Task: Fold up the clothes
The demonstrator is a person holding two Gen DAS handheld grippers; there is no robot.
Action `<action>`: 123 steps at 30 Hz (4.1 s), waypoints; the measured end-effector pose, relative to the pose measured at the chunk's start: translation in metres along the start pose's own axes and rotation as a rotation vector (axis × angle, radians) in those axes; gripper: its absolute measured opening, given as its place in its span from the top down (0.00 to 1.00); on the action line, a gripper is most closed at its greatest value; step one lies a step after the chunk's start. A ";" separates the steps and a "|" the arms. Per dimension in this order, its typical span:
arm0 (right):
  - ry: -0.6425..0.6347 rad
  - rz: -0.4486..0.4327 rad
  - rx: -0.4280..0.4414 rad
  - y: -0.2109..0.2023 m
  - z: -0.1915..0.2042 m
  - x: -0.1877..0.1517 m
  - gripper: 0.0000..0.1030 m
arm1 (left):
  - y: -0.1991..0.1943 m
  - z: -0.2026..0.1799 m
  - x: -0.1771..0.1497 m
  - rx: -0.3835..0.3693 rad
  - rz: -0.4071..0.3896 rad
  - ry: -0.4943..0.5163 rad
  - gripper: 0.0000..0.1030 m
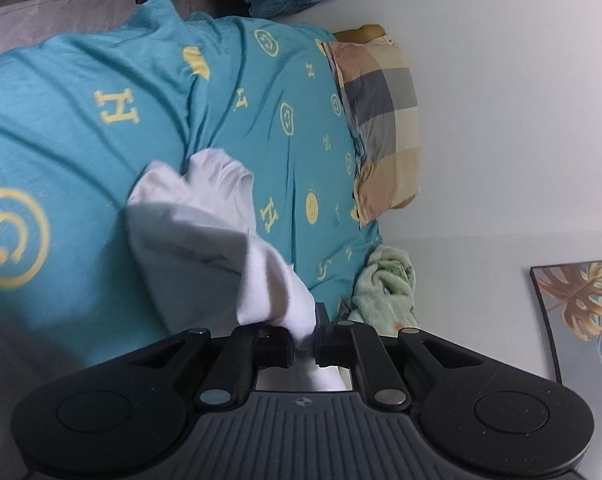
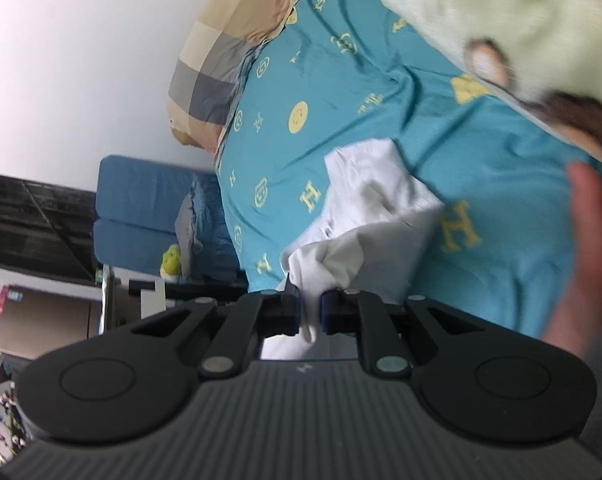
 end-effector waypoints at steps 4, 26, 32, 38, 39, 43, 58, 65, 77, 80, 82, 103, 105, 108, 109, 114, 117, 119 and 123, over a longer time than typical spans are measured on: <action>0.021 -0.010 -0.031 0.047 0.018 0.023 0.87 | 0.052 0.001 0.037 0.040 -0.010 -0.004 0.91; -0.072 0.053 -0.138 0.198 -0.010 0.082 0.84 | 0.197 0.071 0.104 0.056 0.094 0.107 0.82; -0.274 -0.005 -0.060 0.173 0.024 0.069 0.17 | 0.177 0.024 0.100 0.088 0.019 0.395 0.38; -0.652 -0.082 -0.026 0.167 0.055 0.042 0.17 | 0.183 -0.015 0.084 0.186 -0.051 0.789 0.25; -0.731 -0.105 -0.044 0.172 0.057 0.040 0.18 | 0.189 -0.017 0.081 0.212 -0.051 0.844 0.25; -0.946 -0.124 -0.122 0.202 0.055 0.036 0.24 | 0.217 0.000 0.074 0.308 -0.006 0.936 0.26; -1.024 -0.074 -0.222 0.233 0.034 0.023 0.34 | 0.225 0.035 0.065 0.387 0.089 0.978 0.30; -1.065 -0.103 -0.212 0.195 0.041 0.002 0.34 | 0.183 0.013 0.035 0.363 0.067 1.047 0.30; -0.982 -0.019 -0.319 0.205 0.000 0.007 0.34 | 0.186 0.035 0.019 0.369 0.141 0.927 0.28; -0.922 -0.033 -0.305 0.195 0.003 0.010 0.35 | 0.173 0.038 0.022 0.346 0.133 0.854 0.28; -0.872 -0.045 -0.293 0.183 0.005 0.011 0.35 | 0.155 0.040 0.021 0.330 0.129 0.772 0.28; -0.307 0.051 -0.049 0.119 -0.003 0.014 0.33 | 0.145 0.100 -0.015 0.081 0.113 0.062 0.18; -0.245 0.098 -0.023 0.122 -0.008 0.007 0.33 | 0.149 0.104 -0.008 0.099 0.076 0.067 0.19; -0.157 0.172 0.012 0.127 -0.013 -0.006 0.33 | 0.150 0.105 0.002 0.097 0.031 0.058 0.24; -0.131 0.199 0.021 0.129 -0.015 -0.011 0.33 | 0.150 0.106 0.004 0.097 0.019 0.053 0.33; 0.012 0.325 0.042 0.143 -0.025 -0.039 0.33 | 0.142 0.097 0.010 0.069 -0.027 0.093 0.68; 0.113 0.385 0.054 0.156 -0.032 -0.050 0.33 | 0.137 0.079 0.017 0.018 -0.052 0.135 0.77; 0.179 0.407 0.058 0.167 -0.038 -0.054 0.33 | 0.137 0.065 0.018 -0.021 -0.071 0.151 0.80; 0.260 0.333 0.097 0.177 -0.042 -0.035 0.29 | 0.135 0.052 0.024 -0.080 -0.080 0.133 0.81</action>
Point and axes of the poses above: each gripper's, at about its wrist camera, not at the fingertips, and y roughly the way its jaws point, z to its left, x to its top, the point moved 7 cm from there along y, roughly the way its jaws point, and after that the axes turned 11 degrees about y, right-handed, at the moved point
